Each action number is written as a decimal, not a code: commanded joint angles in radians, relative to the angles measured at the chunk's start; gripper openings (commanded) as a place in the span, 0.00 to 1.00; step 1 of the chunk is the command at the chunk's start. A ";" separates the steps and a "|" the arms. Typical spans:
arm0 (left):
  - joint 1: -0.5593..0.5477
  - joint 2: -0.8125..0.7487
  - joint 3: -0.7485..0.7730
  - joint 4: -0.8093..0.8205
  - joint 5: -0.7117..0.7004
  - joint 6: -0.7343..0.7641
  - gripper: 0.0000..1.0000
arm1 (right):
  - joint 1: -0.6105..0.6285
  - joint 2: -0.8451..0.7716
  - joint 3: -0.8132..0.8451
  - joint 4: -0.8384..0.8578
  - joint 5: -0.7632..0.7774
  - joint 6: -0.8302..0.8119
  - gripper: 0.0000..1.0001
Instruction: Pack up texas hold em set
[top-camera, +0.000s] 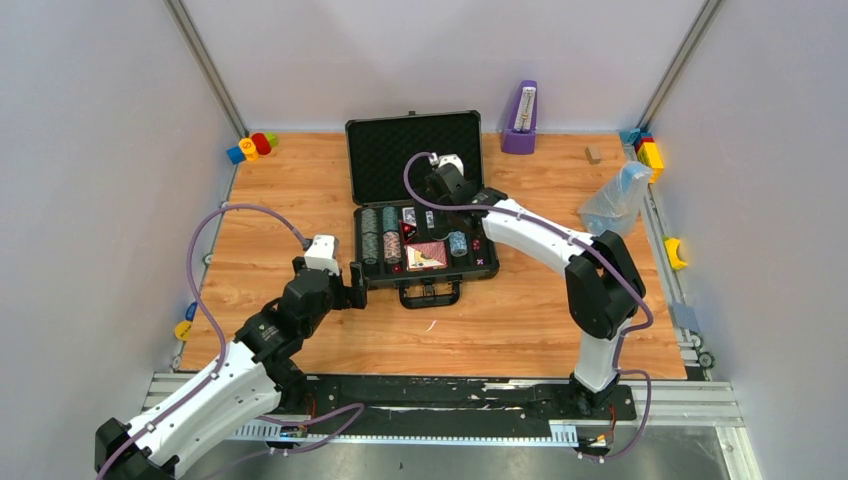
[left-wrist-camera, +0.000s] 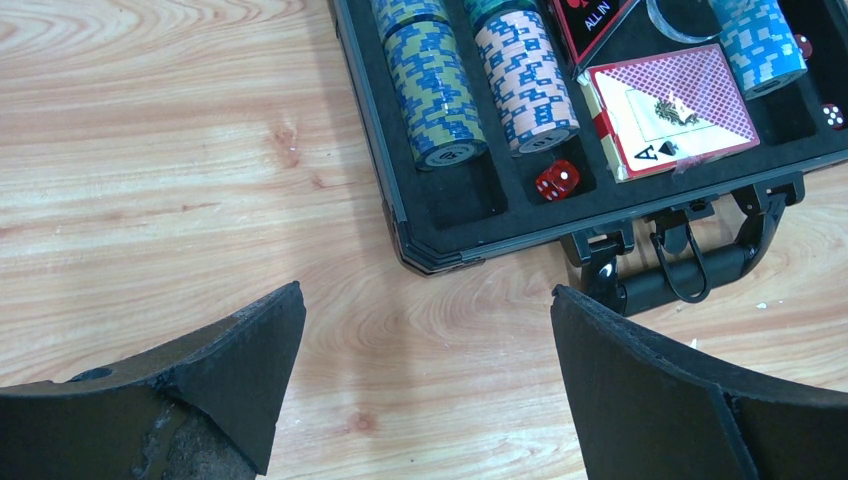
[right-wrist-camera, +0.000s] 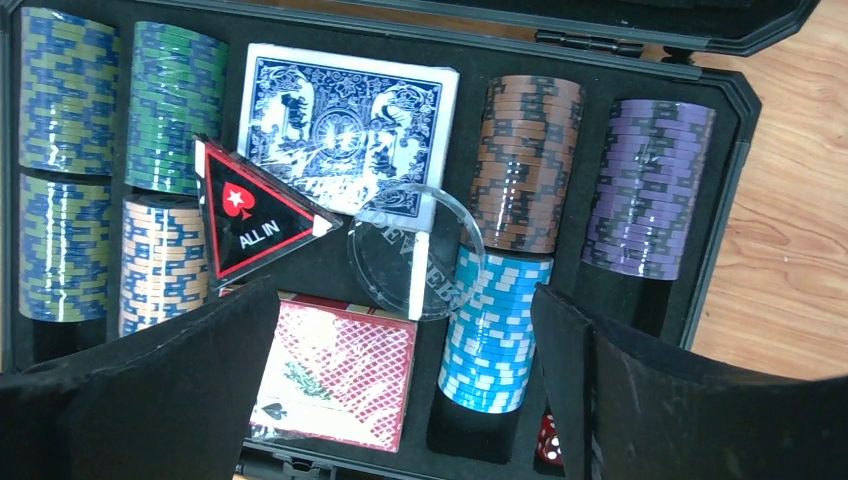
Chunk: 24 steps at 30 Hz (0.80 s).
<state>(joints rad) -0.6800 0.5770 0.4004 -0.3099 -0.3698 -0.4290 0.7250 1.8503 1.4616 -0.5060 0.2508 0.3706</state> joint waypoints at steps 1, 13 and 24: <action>0.003 0.000 0.001 0.022 -0.018 -0.008 1.00 | -0.018 -0.022 0.053 0.005 -0.041 0.027 1.00; 0.003 0.000 0.000 0.020 -0.018 -0.008 1.00 | -0.367 -0.127 -0.002 0.172 -0.211 0.223 0.84; 0.003 -0.002 0.000 0.019 -0.020 -0.008 1.00 | -0.561 0.141 0.202 0.302 -0.360 0.335 0.27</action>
<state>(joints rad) -0.6800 0.5777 0.4004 -0.3099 -0.3737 -0.4290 0.1986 1.9076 1.5745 -0.2852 0.0013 0.6361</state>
